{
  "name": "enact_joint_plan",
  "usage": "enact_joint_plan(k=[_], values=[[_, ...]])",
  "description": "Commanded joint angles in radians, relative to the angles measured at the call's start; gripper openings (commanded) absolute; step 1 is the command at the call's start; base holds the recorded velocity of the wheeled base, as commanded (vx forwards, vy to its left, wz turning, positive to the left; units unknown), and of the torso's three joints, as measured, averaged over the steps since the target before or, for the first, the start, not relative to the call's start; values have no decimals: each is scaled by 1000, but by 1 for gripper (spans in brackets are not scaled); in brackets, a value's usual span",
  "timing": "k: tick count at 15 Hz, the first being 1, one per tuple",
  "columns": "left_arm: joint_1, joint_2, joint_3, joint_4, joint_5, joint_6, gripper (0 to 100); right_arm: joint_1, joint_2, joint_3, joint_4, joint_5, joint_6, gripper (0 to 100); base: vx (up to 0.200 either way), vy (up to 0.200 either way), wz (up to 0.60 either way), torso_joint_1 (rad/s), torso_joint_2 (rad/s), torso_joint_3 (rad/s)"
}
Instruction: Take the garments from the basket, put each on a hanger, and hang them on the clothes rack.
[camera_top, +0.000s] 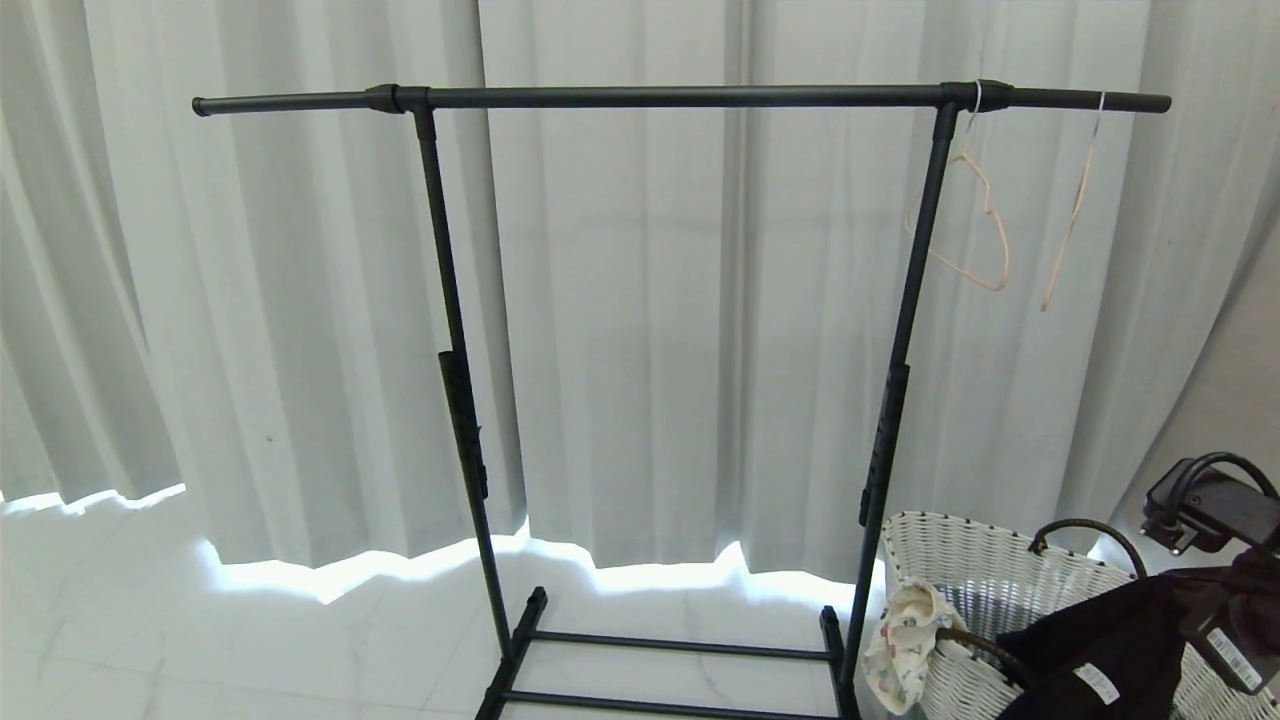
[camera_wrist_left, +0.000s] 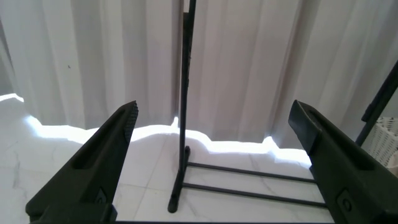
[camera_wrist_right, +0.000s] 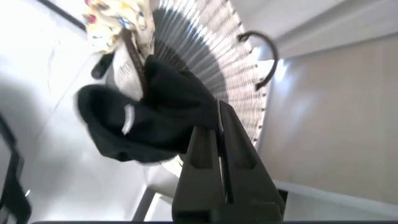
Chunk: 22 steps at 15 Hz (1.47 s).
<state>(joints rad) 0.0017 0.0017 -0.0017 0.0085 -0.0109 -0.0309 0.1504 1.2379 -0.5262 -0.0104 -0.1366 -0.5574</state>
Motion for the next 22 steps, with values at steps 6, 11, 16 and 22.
enact_joint_plan(k=[6, 11, 16, 22], values=[[0, 0, -1, 1, 0, 2, 100, 190, -11, -51, -2, 2, 59, 0, 0, 0, 0, 0, 0, 0], [-2, 0, -1, 1, -1, 0, 100, 307, -3, -109, 6, 0, 100, 0, 0, 0, 0, 0, 0, 0], [-2, 0, -1, 2, -1, 0, 100, 396, 17, -118, 21, 0, 102, 0, 0, 0, 0, 0, 0, 0], [-63, 230, -314, -21, -190, -17, 100, 452, 17, -146, 18, 2, 102, 0, 0, 0, 0, 0, 0, 0]])
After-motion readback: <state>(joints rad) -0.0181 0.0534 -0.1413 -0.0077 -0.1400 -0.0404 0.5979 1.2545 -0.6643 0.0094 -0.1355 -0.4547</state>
